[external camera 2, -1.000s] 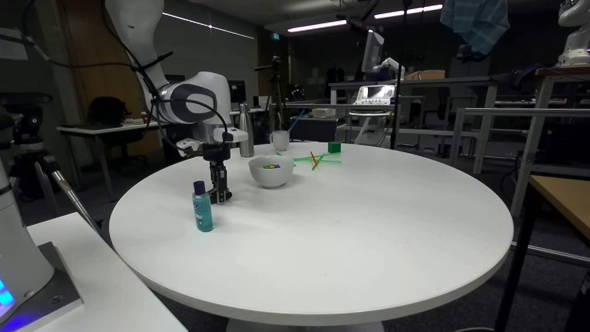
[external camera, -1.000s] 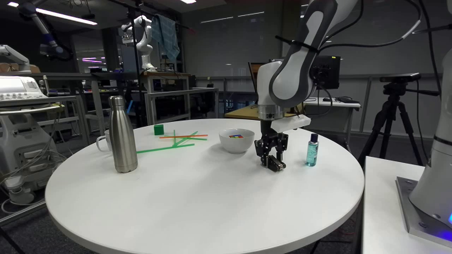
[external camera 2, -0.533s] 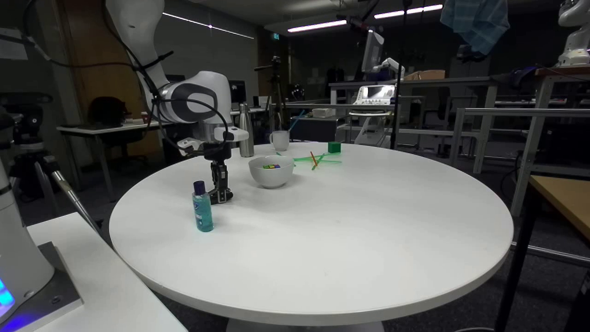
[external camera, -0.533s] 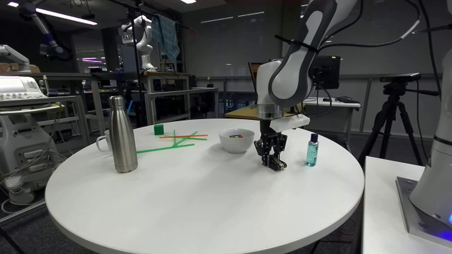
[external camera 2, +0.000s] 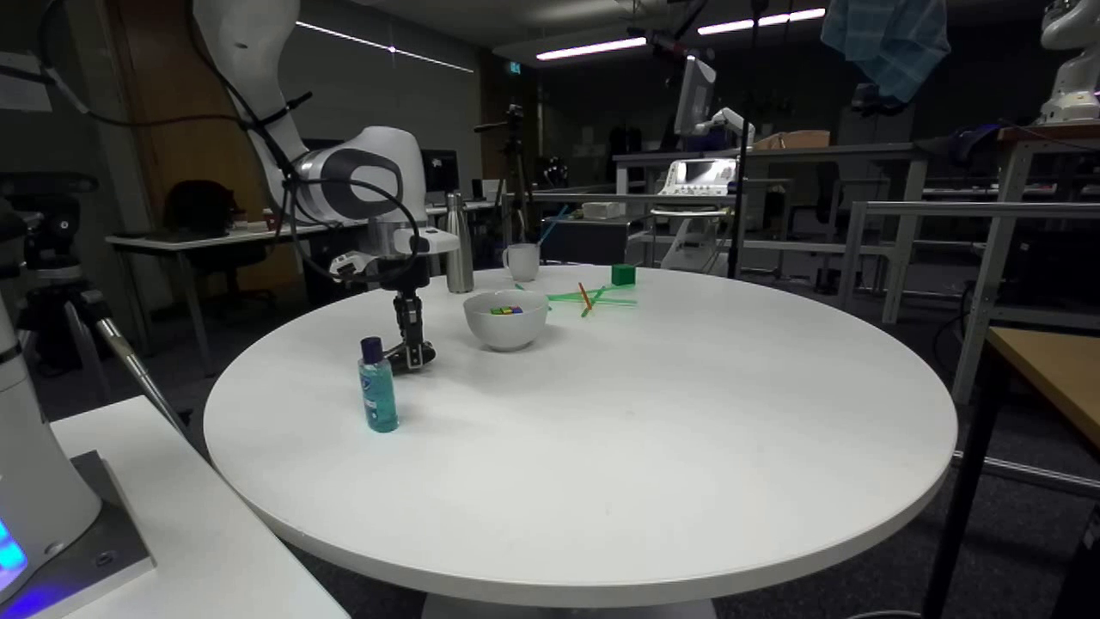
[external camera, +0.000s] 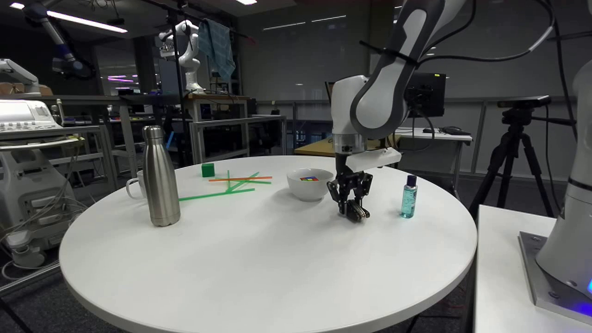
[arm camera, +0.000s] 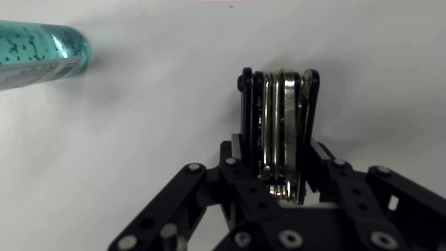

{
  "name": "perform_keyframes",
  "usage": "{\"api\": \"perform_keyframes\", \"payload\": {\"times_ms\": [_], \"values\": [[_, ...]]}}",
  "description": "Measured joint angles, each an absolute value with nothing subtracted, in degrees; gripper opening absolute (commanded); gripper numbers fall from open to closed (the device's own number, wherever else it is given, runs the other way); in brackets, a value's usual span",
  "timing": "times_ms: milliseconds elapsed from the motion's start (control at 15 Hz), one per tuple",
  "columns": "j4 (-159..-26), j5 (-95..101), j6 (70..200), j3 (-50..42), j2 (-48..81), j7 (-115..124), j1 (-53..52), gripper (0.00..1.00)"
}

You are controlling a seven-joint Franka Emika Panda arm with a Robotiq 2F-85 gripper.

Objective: Put the knife set in the bowl

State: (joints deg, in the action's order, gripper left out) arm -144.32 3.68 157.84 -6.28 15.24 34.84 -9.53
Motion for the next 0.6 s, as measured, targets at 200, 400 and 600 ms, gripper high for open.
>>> {"api": "perform_keyframes", "payload": {"times_ms": [200, 400, 600], "values": [[-143.49, 5.91, 157.62, -6.93, 14.91, 38.09, -10.68, 0.2], [-142.6, 8.01, 157.19, -7.12, 14.01, 40.62, -11.31, 0.2], [-141.44, 10.37, 155.71, -7.11, 12.75, 42.74, -11.63, 0.2]]}}
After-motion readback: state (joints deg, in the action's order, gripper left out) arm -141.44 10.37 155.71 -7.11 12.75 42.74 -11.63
